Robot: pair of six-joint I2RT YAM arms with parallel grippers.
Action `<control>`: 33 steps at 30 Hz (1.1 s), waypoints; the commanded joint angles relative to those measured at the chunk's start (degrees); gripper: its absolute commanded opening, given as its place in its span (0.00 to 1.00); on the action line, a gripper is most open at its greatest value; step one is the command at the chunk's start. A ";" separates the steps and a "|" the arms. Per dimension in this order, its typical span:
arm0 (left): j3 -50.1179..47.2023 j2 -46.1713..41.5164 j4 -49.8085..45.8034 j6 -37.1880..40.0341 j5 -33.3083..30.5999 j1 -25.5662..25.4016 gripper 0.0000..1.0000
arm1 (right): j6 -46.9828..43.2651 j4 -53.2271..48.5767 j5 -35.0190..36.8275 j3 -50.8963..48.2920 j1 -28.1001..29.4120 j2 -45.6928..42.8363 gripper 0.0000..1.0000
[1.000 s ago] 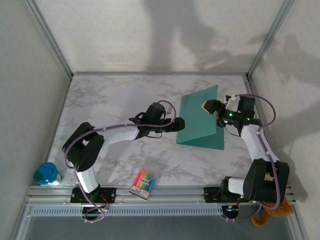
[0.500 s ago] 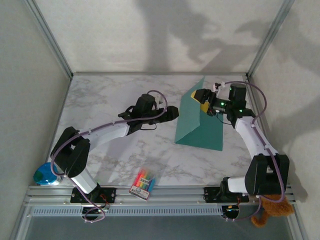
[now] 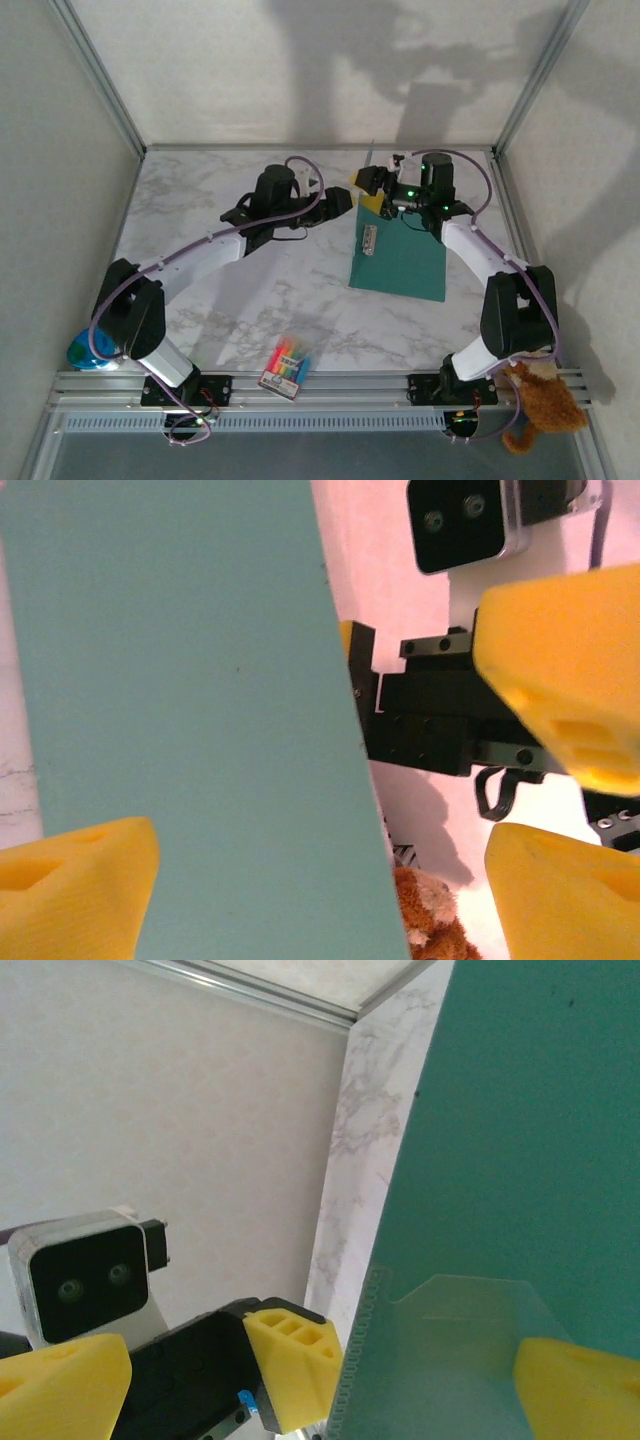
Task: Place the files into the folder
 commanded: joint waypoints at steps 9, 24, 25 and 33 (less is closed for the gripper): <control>-3.53 -2.40 -0.11 -0.68 6.23 5.15 0.80 | 9.37 14.87 0.61 2.37 3.95 7.22 0.99; -3.48 -0.67 -5.89 4.01 5.38 8.07 0.56 | 9.92 16.52 1.31 1.49 6.13 10.25 0.99; -3.46 -0.80 -5.91 4.10 5.52 8.14 0.56 | 10.02 16.77 1.37 1.57 6.41 10.66 0.99; -2.02 -0.63 -11.02 7.26 3.63 8.46 0.63 | 11.03 18.38 1.32 2.86 8.20 13.93 0.99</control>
